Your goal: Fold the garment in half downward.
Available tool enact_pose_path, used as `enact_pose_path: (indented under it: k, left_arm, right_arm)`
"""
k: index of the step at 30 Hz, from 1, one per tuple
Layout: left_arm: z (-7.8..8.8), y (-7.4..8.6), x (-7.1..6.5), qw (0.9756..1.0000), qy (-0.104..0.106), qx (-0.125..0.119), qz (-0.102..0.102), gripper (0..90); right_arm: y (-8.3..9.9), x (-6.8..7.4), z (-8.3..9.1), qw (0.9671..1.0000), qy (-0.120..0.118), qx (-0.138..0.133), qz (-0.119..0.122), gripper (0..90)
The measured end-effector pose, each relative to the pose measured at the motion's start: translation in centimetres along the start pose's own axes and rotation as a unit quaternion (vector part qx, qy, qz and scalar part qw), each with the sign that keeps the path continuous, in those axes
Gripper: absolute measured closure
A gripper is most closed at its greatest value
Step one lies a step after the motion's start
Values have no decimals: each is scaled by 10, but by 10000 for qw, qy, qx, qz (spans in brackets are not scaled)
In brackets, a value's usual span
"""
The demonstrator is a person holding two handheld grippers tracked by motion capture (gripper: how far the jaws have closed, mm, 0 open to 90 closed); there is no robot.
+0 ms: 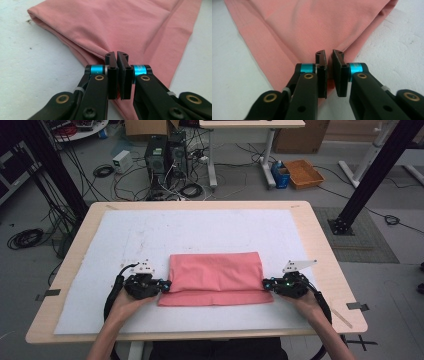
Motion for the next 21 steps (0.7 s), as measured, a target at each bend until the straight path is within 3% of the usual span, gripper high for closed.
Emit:
enact_pose_path:
  k: [11, 17, 21]
  left_arm:
    - [13, 8, -9, 9996, 278, -36, -63, 875]
    - [23, 10, -17, 9990, 429, -75, -105, 875]
    - [25, 19, -23, 9987, 500, 35, -116, 876]
  right_arm:
    - [7, 9, 13, 9992, -401, -40, -11, 881]
    - [12, 16, 22, 9974, -706, -70, -153, 882]
    - [20, 21, 26, 9965, -826, 40, -81, 882]
Point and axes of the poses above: each handheld gripper's, and its own axes: z roughly backward along the jaws, y roughly out of its underside, x roughly to its left, the point moved 10 cm from there along -z, roughly forward along the jaws, and after that the axes turned 2 degrees about y, right-handed, at the moved point
